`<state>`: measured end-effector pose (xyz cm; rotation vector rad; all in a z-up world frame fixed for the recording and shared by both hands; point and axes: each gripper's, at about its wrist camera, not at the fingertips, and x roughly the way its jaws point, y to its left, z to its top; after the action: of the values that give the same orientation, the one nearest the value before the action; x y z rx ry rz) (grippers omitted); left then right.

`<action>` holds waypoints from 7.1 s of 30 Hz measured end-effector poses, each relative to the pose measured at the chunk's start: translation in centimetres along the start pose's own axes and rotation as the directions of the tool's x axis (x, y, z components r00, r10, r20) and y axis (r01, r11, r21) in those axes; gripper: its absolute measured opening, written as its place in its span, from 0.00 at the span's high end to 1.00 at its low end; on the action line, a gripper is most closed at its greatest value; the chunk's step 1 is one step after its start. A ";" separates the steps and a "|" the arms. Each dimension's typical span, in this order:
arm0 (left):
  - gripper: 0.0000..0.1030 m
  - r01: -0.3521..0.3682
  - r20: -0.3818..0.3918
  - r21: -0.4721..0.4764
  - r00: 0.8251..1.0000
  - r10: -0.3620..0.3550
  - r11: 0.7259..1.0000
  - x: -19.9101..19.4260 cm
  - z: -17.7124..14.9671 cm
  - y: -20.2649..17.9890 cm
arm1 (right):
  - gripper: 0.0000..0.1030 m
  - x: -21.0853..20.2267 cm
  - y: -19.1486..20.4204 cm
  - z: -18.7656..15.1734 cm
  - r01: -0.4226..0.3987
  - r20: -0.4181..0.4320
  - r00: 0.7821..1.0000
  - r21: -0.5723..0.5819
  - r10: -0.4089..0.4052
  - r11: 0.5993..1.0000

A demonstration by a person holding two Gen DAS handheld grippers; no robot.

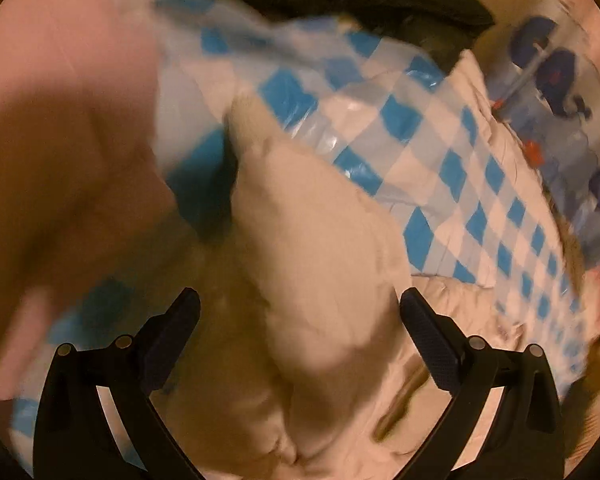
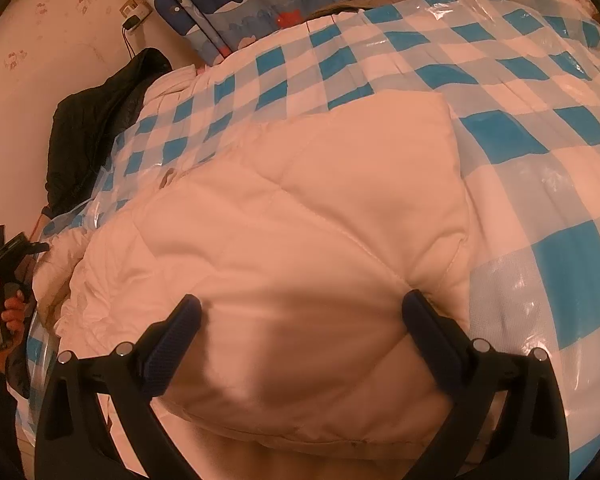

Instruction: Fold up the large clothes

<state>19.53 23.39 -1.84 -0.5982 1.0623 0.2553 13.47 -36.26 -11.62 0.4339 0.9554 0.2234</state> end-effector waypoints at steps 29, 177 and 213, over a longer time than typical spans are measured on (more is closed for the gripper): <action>0.93 0.445 0.109 0.517 0.813 -0.572 0.731 -17.2 -13.2 -24.4 | 0.06 -1.9 -1.2 0.8 -0.139 -0.007 0.990 0.150 0.142 0.979; 0.07 0.448 -0.474 0.179 0.820 -0.323 0.876 -10.5 -34.4 14.1 | 0.07 -19.8 -11.8 -23.2 -0.436 -0.417 0.663 0.461 0.622 0.773; 0.91 0.570 -0.335 0.263 0.810 -0.481 0.778 -21.0 -32.2 12.7 | 0.79 -30.0 -6.0 -20.9 -0.601 -0.134 0.754 0.257 0.644 0.757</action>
<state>-20.35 17.06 1.02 -0.5866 1.1005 -0.5201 -20.72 -47.38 -2.65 0.9338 1.0211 0.8107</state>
